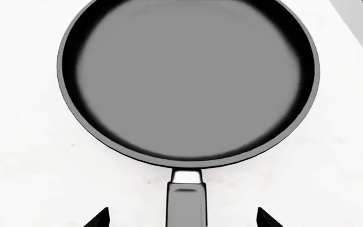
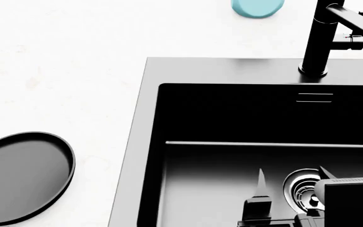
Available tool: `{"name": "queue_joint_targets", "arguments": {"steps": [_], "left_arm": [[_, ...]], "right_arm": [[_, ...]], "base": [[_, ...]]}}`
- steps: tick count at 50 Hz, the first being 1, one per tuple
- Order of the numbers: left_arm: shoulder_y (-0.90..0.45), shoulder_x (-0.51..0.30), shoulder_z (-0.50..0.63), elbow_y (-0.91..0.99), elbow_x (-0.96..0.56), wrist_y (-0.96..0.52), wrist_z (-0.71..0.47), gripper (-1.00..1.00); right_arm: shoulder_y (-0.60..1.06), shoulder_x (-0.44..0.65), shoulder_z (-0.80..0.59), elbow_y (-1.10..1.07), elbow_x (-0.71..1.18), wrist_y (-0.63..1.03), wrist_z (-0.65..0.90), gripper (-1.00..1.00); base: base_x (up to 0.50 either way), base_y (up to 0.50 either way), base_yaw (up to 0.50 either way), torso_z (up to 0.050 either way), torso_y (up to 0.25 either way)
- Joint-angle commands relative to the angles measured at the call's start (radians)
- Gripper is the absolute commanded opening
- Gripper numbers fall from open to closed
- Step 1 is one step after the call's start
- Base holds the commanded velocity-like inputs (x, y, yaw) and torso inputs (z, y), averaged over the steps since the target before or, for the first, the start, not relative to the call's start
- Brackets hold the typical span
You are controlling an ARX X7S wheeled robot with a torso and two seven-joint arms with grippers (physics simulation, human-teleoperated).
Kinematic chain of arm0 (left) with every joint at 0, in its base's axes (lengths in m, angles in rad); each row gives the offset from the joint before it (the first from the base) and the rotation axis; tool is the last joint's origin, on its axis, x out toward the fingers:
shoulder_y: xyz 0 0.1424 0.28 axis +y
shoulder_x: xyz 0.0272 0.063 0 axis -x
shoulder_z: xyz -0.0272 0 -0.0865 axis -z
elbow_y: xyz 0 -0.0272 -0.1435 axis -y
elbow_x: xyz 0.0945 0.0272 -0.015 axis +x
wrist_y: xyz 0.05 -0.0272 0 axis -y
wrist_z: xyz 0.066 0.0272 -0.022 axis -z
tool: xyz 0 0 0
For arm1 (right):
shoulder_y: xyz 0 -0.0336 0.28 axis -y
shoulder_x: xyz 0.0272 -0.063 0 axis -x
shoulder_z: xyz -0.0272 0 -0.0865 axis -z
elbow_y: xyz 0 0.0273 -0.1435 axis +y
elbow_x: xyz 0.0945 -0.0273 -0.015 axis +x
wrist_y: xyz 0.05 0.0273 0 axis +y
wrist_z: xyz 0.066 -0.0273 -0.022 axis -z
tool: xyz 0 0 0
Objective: Pick the pan and sponge and place them into the sink. Then turn on the water.
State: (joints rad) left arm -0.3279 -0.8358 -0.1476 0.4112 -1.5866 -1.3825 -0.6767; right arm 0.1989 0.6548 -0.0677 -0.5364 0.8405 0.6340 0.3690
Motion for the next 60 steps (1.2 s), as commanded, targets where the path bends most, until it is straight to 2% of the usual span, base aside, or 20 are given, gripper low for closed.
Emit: {"name": "queue_joint_targets", "arguments": {"steps": [1,9,10,13,16,19,21,22,26,28,31,39,45,48,49,55,60], "left_arm": [[0.025,0.007,0.027,-0.017,0.059,0.019,0.058,1.00],[0.021,0.012,0.043,-0.024,0.071,0.028,0.066,1.00],[0.031,0.002,0.032,-0.015,0.066,0.031,0.070,-1.00],[0.006,0.018,0.053,-0.020,0.073,0.032,0.048,-1.00],[0.031,-0.011,0.025,-0.006,0.061,0.036,0.068,-1.00],[-0.011,0.013,0.060,-0.020,0.063,0.031,0.040,-1.00],[-0.018,0.009,0.066,-0.012,0.075,0.033,0.047,-1.00],[-0.019,-0.011,0.082,0.025,0.131,0.043,0.095,-1.00],[-0.042,0.008,0.084,0.009,0.124,0.053,0.069,-1.00],[-0.031,-0.017,0.061,0.034,0.118,0.060,0.085,-1.00],[-0.061,-0.013,0.068,0.053,0.125,0.066,0.078,-1.00],[-0.103,-0.017,0.045,0.073,0.091,0.081,0.032,-1.00],[-0.158,-0.049,0.030,0.072,-0.049,0.069,-0.060,-1.00],[-0.162,-0.091,0.018,0.090,-0.111,0.059,-0.092,-1.00],[-0.191,-0.068,0.054,0.092,-0.100,0.056,-0.113,-1.00],[-0.173,-0.073,0.046,0.088,-0.131,0.069,-0.128,-1.00],[-0.189,-0.053,0.083,0.089,-0.095,0.061,-0.119,-1.00]], "right_arm": [[-0.010,0.001,0.002,0.001,-0.002,-0.007,0.000,1.00],[-0.011,-0.001,0.000,0.010,-0.004,-0.011,-0.002,1.00],[-0.011,-0.001,-0.001,0.011,-0.004,-0.011,-0.003,1.00],[-0.010,-0.001,-0.002,0.015,-0.006,-0.012,-0.004,1.00],[-0.010,0.000,-0.001,0.013,-0.004,-0.012,-0.003,1.00],[-0.009,0.000,-0.001,0.014,-0.004,-0.012,-0.003,1.00],[-0.010,0.004,0.002,0.010,0.000,-0.009,0.000,1.00],[-0.009,0.007,0.005,0.009,0.003,-0.008,0.001,1.00],[-0.001,0.010,0.007,0.007,0.006,-0.003,0.004,1.00],[0.001,0.012,0.009,0.005,0.007,-0.003,0.005,1.00],[0.004,0.012,0.010,0.007,0.006,-0.006,0.004,1.00],[0.007,0.018,0.018,0.003,0.014,-0.003,0.007,1.00],[0.011,0.023,0.021,0.006,0.015,-0.002,0.008,1.00],[0.019,0.021,0.020,0.015,-0.001,-0.020,-0.004,1.00],[0.023,0.022,0.015,0.024,-0.005,-0.019,-0.008,1.00],[0.041,0.018,0.006,0.033,-0.011,-0.020,-0.012,1.00],[0.034,0.025,0.002,0.023,-0.010,-0.012,-0.009,1.00]], "base": [[0.00,0.00,0.00,0.000,0.000],[0.00,0.00,0.00,0.000,0.000],[0.00,0.00,0.00,0.000,0.000],[0.00,0.00,0.00,0.000,0.000],[0.00,0.00,0.00,0.000,0.000],[0.00,0.00,0.00,0.000,0.000],[0.00,0.00,0.00,0.000,0.000],[0.00,0.00,0.00,0.000,0.000],[0.00,0.00,0.00,0.000,0.000],[0.00,0.00,0.00,0.000,0.000],[0.00,0.00,0.00,0.000,0.000],[0.00,0.00,0.00,0.000,0.000],[0.00,0.00,0.00,0.000,0.000],[0.00,0.00,0.00,0.000,0.000],[0.00,0.00,0.00,0.000,0.000],[0.00,0.00,0.00,0.000,0.002],[0.00,-0.36,0.00,0.000,0.002]]}}
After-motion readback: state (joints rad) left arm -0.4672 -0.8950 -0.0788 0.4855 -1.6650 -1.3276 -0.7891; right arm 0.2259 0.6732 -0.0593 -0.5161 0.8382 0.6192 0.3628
